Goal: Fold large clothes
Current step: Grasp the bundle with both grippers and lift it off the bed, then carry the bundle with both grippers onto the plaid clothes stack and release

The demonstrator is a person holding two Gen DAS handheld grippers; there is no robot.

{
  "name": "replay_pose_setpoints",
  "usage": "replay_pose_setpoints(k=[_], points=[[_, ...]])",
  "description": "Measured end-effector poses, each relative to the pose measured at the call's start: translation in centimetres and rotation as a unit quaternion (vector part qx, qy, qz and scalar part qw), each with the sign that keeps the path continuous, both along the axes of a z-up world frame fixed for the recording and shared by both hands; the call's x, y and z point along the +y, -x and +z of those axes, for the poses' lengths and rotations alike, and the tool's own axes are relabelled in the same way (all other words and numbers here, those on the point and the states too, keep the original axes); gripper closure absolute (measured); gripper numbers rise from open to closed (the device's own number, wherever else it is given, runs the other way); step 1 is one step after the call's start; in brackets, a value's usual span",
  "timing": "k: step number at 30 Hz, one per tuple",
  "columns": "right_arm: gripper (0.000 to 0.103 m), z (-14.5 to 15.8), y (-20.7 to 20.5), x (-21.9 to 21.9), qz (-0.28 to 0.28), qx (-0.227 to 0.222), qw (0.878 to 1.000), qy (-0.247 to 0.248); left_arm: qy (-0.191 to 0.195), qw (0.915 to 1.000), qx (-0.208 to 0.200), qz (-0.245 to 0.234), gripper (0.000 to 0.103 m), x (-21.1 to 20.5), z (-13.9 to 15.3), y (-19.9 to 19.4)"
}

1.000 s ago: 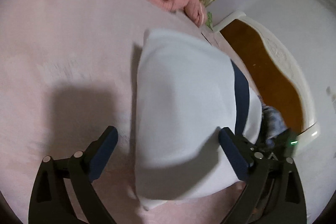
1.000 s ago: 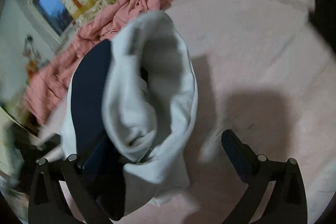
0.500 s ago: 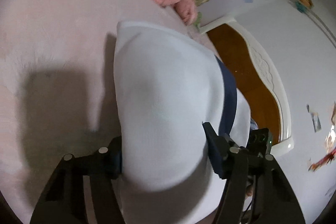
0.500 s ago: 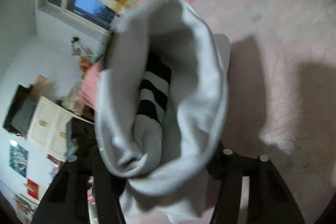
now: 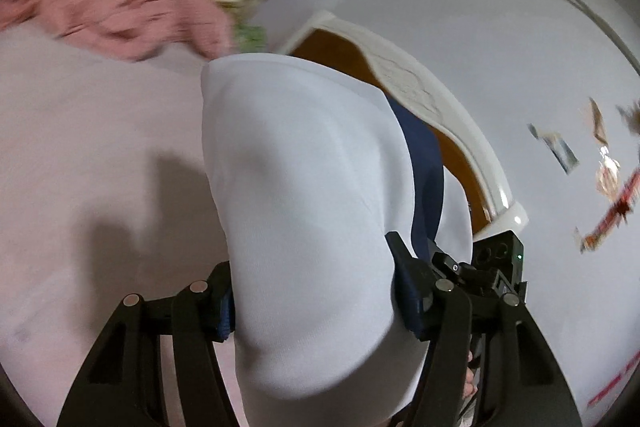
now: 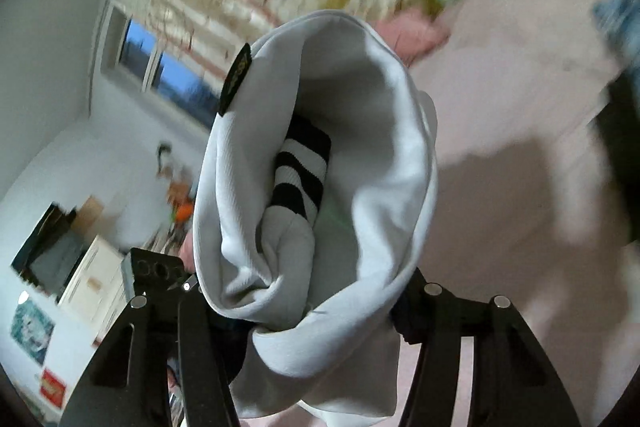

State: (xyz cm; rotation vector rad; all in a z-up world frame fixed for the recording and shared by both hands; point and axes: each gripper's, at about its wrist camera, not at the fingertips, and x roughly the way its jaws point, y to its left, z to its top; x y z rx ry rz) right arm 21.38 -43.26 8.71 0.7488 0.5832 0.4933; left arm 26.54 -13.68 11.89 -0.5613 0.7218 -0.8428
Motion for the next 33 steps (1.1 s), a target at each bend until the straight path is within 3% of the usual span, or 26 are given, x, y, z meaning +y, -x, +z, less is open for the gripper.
replay_pose_setpoints(k=[6, 10, 12, 15, 18, 21, 22, 23, 26, 28, 30, 33], points=[[0.042, 5.7, 4.8, -12.1, -0.109, -0.056, 0.992, 0.017, 0.021, 0.9941, -0.048, -0.095, 0.042, -13.8, 4.9, -1.4], [0.040, 6.9, 7.8, -18.7, -0.209, -0.056, 0.976, 0.038, 0.039, 0.9880, -0.040, -0.144, 0.042, -21.9, 4.1, -2.4], [0.040, 6.4, 8.1, -20.9, -0.257, -0.049, 0.963, 0.069, 0.031, 0.9870, -0.034, -0.154, 0.042, -25.9, 2.6, -3.0], [0.040, 3.9, 7.8, -24.3, -0.292, -0.030, 0.953, 0.072, 0.028, 0.9843, -0.007, -0.174, 0.042, -30.2, -0.5, -4.0], [0.041, -0.3, 6.6, -28.2, -0.313, 0.007, 0.947, 0.074, -0.019, 0.9849, -0.008, -0.172, 0.042, -34.2, -3.8, -5.1], [0.041, -4.8, 5.5, -30.9, -0.324, 0.028, 0.940, 0.103, -0.070, 0.9853, -0.029, -0.153, 0.036, -36.1, -6.4, -5.8], [0.041, -5.7, 5.3, -31.0, -0.322, 0.023, 0.940, 0.113, -0.083, 0.9859, -0.031, -0.142, 0.028, -36.2, -6.8, -6.2], [0.040, -5.8, 5.3, -31.3, -0.321, 0.020, 0.939, 0.122, -0.100, 0.9856, -0.036, -0.131, 0.019, -36.3, -6.9, -6.2], [0.034, -5.4, 5.4, -30.9, -0.340, 0.031, 0.925, 0.164, -0.146, 0.9799, -0.075, -0.114, 0.018, -36.7, -6.1, -4.8], [0.032, -5.0, 6.0, -30.0, -0.352, 0.040, 0.918, 0.177, -0.151, 0.9796, -0.074, -0.111, 0.018, -36.6, -5.9, -4.3], [0.023, -4.5, 6.9, -29.5, -0.380, 0.051, 0.906, 0.178, -0.148, 0.9795, -0.074, -0.115, 0.018, -36.1, -5.5, -4.0], [0.019, -3.3, 7.7, -28.3, -0.403, 0.059, 0.895, 0.180, -0.175, 0.9729, -0.112, -0.102, 0.016, -34.6, -3.6, -2.6]])
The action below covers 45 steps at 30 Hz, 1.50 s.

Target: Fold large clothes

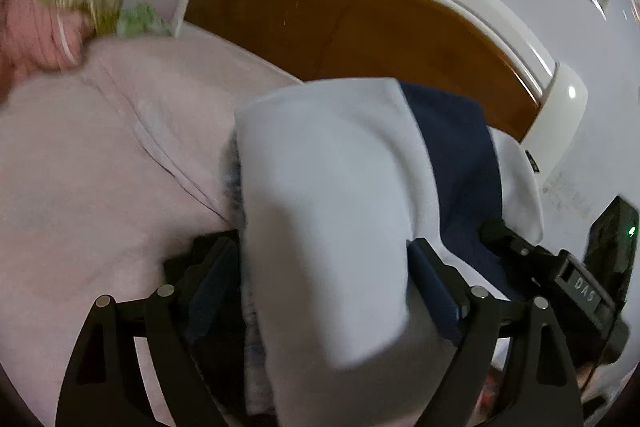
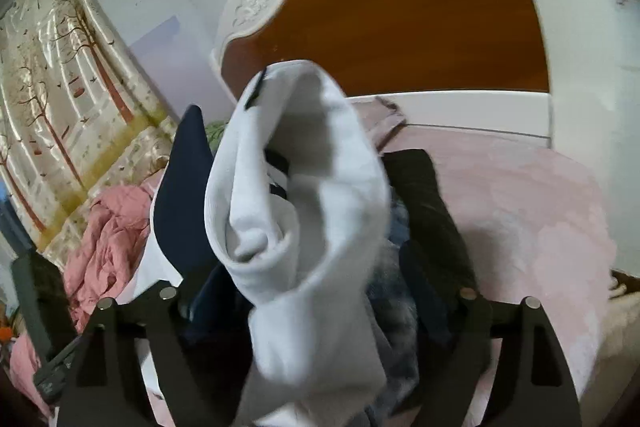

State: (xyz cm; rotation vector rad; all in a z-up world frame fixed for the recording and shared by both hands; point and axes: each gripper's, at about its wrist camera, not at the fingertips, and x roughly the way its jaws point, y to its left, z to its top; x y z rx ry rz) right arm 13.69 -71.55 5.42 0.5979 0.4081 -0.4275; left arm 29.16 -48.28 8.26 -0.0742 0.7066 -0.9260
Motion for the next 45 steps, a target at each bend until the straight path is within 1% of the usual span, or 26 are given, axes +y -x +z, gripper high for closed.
replay_pose_setpoints(k=[2, 3, 4, 5, 8, 11, 13, 15, 16, 19, 21, 23, 24, 25, 26, 28, 30, 31, 33, 35, 37, 40, 43, 45], points=[[0.019, 0.9, 1.0, 1.4, -0.005, 0.014, 1.000, 0.020, -0.017, 0.9989, -0.043, 0.005, 0.016, 0.8, 1.2, 1.4], [0.018, 1.3, 1.8, 2.2, -0.015, 0.020, 0.999, 0.033, -0.028, 0.9966, -0.076, 0.016, 0.016, 1.8, 2.1, 2.3], [0.018, 1.9, 2.6, 3.3, -0.033, 0.026, 0.998, 0.053, -0.032, 0.9944, -0.098, 0.026, 0.016, 2.5, 2.8, 2.9], [0.018, 2.3, 3.3, 3.7, -0.046, 0.028, 0.997, 0.062, -0.031, 0.9913, -0.122, 0.038, 0.013, 3.8, 3.7, 3.7], [0.018, 3.9, 5.4, 6.1, -0.085, 0.022, 0.993, 0.079, -0.012, 0.9873, -0.149, 0.053, 0.003, 7.0, 6.0, 4.8], [0.016, 6.1, 7.3, 9.4, -0.113, 0.015, 0.986, 0.120, -0.004, 0.9785, -0.191, 0.077, 0.000, 10.5, 7.8, 7.0], [0.011, 7.6, 8.6, 11.9, -0.109, 0.000, 0.983, 0.148, -0.001, 0.9695, -0.227, 0.093, 0.000, 13.2, 9.1, 8.9], [0.000, 9.2, 9.2, 14.2, -0.093, -0.019, 0.982, 0.163, 0.001, 0.9620, -0.252, 0.105, 0.000, 16.0, 10.0, 10.7], [0.000, 9.7, 9.7, 15.5, -0.087, -0.032, 0.981, 0.169, 0.000, 0.9589, -0.261, 0.112, 0.000, 17.0, 10.4, 11.6], [0.000, 10.0, 10.7, 19.9, -0.064, -0.066, 0.979, 0.182, 0.007, 0.9527, -0.273, 0.135, 0.000, 20.8, 10.7, 12.7], [0.000, 9.5, 10.7, 22.0, -0.047, -0.073, 0.978, 0.191, 0.008, 0.9490, -0.276, 0.153, 0.000, 23.5, 10.0, 13.1], [0.000, 8.3, 10.3, 24.4, -0.027, -0.078, 0.978, 0.191, -0.003, 0.9436, -0.281, 0.175, 0.000, 25.7, 8.6, 13.6], [0.000, 7.2, 9.9, 25.2, -0.004, -0.083, 0.980, 0.183, -0.014, 0.9387, -0.285, 0.194, 0.000, 26.6, 7.6, 13.7], [0.000, 5.8, 9.4, 26.0, 0.031, -0.087, 0.981, 0.172, -0.026, 0.9341, -0.286, 0.213, 0.000, 27.4, 6.3, 13.6], [0.000, 4.7, 9.2, 26.6, 0.039, -0.075, 0.982, 0.169, -0.032, 0.9330, -0.281, 0.222, 0.000, 27.9, 5.0, 13.3], [0.000, 2.6, 8.4, 28.1, 0.035, -0.035, 0.983, 0.179, -0.036, 0.9383, -0.267, 0.217, 0.000, 28.7, 2.5, 12.9], [0.000, 0.7, 8.1, 29.5, 0.037, -0.021, 0.979, 0.200, -0.052, 0.9370, -0.264, 0.223, 0.000, 29.2, 0.0, 12.3], [0.000, 0.1, 8.0, 30.1, 0.032, -0.012, 0.977, 0.209, -0.056, 0.9379, -0.259, 0.223, 0.000, 29.3, -1.0, 12.0], [0.000, -1.2, 7.6, 31.1, 0.037, 0.005, 0.973, 0.226, -0.052, 0.9446, -0.237, 0.221, 0.000, 29.7, -2.7, 11.1], [0.000, -2.3, 7.3, 32.1, 0.041, 0.012, 0.968, 0.247, -0.041, 0.9507, -0.215, 0.219, 0.000, 29.9, -4.2, 10.0], [0.000, -3.5, 7.2, 32.8, 0.039, 0.014, 0.963, 0.265, -0.044, 0.9532, -0.208, 0.215, 0.000, 29.7, -5.6, 9.3], [0.000, -4.6, 7.0, 32.8, 0.034, 0.013, 0.964, 0.264, -0.045, 0.9545, -0.214, 0.203, 0.000, 29.3, -7.4, 9.4], [0.000, -5.0, 7.0, 32.6, 0.023, 0.008, 0.966, 0.259, -0.048, 0.9580, -0.206, 0.194, 0.000, 28.8, -9.0, 9.2], [0.000, -5.3, 7.0, 32.5, 0.020, 0.012, 0.965, 0.260, -0.034, 0.9594, -0.197, 0.199, 0.000, 29.4, -9.5, 9.0]])
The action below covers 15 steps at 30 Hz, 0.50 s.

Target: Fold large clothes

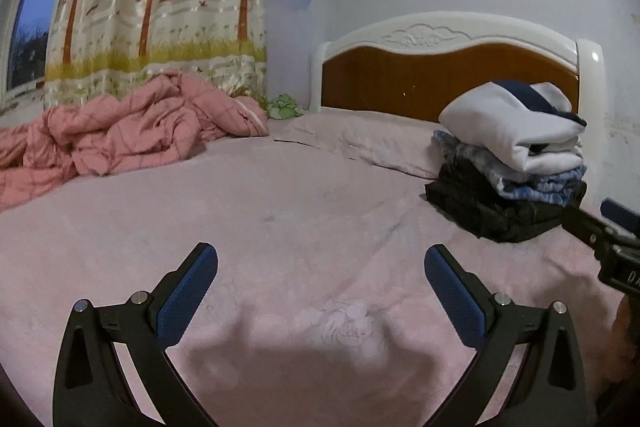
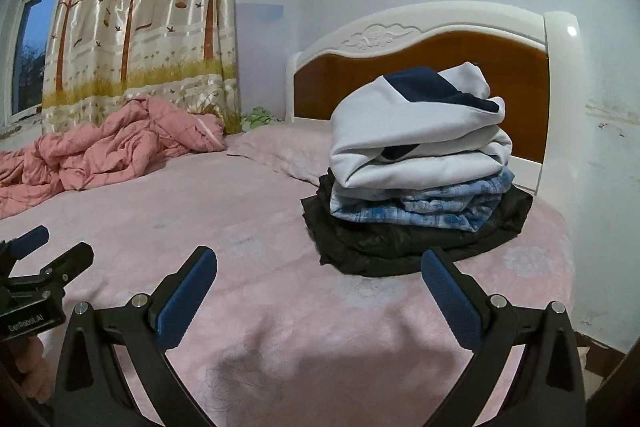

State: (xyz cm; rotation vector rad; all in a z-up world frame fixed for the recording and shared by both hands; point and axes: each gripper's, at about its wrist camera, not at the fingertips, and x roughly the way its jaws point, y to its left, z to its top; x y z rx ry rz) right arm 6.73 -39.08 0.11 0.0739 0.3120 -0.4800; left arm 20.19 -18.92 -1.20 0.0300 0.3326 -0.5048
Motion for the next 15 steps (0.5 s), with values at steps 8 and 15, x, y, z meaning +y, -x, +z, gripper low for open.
replay_pose_setpoints(k=[8, 15], points=[[0.000, -0.5, 0.2, -0.2, -0.008, 0.004, 1.000, -0.007, 0.041, 0.9991, 0.006, 0.001, 0.000, 1.7, 0.0, 0.0], [0.000, -0.6, 0.0, 0.3, -0.006, 0.011, 1.000, 0.016, 0.015, 0.9998, -0.016, -0.004, 0.000, 0.7, 0.2, 0.9]])
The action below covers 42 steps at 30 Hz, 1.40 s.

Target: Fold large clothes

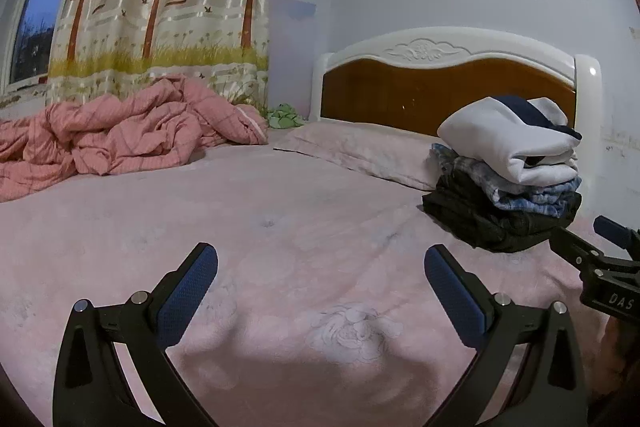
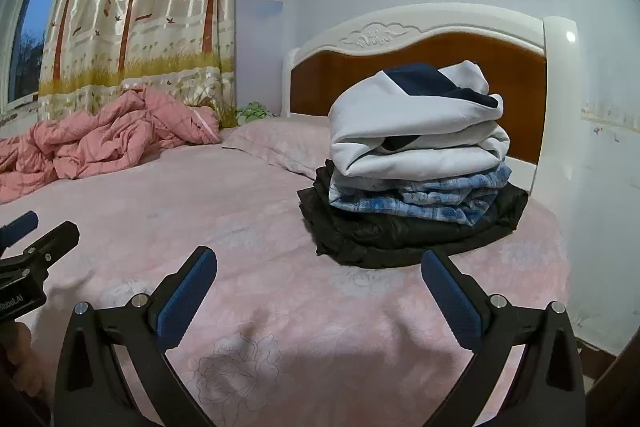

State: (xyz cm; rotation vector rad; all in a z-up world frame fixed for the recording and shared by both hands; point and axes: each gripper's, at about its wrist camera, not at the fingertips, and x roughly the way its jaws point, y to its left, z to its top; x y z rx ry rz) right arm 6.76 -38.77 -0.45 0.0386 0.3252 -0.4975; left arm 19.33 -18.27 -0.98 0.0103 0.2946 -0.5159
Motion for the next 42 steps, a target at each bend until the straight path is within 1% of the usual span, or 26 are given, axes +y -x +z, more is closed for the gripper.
replay_pose_setpoints(k=[8, 23, 29, 42], points=[[0.000, -0.07, -0.18, 0.10, 0.005, 0.004, 1.000, 0.006, -0.012, 0.9999, -0.007, 0.007, 0.000, -0.26, -0.02, 0.23], [0.000, -0.07, -0.76, -0.29, 0.010, 0.009, 1.000, 0.015, -0.013, 0.9999, -0.008, 0.007, 0.000, -0.31, 0.01, 0.22], [0.000, -0.14, -0.80, -0.33, 0.010, 0.006, 1.000, 0.014, -0.018, 0.9997, -0.015, 0.006, 0.000, -0.32, -0.05, 0.29], [0.000, -0.25, -0.83, -0.28, 0.011, 0.011, 1.000, 0.014, -0.018, 0.9997, -0.017, 0.010, 0.000, -0.03, -0.01, 0.65]])
